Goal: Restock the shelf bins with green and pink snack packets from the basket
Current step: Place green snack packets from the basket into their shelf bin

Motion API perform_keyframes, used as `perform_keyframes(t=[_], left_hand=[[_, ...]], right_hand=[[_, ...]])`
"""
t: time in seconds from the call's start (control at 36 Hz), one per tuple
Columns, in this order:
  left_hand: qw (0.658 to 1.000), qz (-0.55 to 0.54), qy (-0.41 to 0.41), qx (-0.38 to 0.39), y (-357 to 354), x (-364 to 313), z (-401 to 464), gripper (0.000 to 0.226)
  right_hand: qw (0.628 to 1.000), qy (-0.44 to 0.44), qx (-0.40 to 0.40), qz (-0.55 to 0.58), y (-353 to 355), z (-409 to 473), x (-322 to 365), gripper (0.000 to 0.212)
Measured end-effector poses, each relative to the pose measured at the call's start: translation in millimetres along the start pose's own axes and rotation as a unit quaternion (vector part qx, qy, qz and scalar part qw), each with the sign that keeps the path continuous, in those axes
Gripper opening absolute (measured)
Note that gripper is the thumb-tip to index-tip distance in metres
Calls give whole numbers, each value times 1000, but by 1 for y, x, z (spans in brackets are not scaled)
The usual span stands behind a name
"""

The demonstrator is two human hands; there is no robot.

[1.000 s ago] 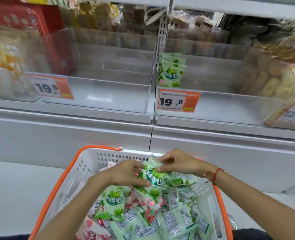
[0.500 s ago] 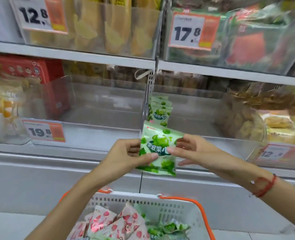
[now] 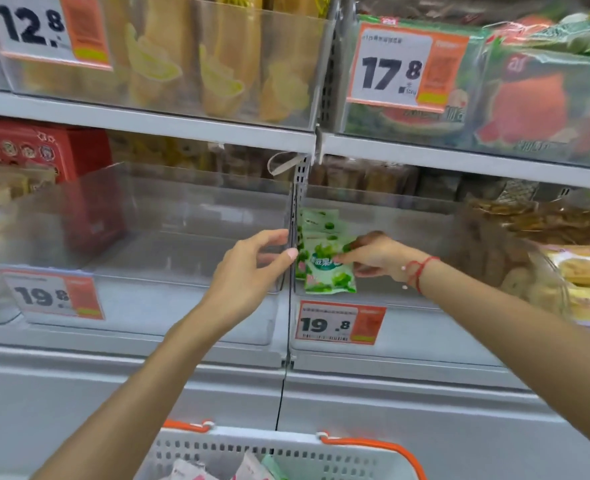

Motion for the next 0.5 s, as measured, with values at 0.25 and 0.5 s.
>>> perform_keyframes(t=[0.25,0.5], left_hand=[[1000,-17,-24,6,0,7,4,43],[999,-19,-27,4,0,10,5,42]], right_hand=[[931,101,-159,-314,-3,31,19,48],[997,-21,0,-69,-26,46,-8,35]])
Point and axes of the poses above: each hand's wrist, its own z-axis towards the middle knuckle, its own y-axis out of the back of the hand, x = y × z, the point moved 9 cm from there along z, towards the middle knuckle, and after that the axes turned 8 degrees about -y, right-handed, at the moved point
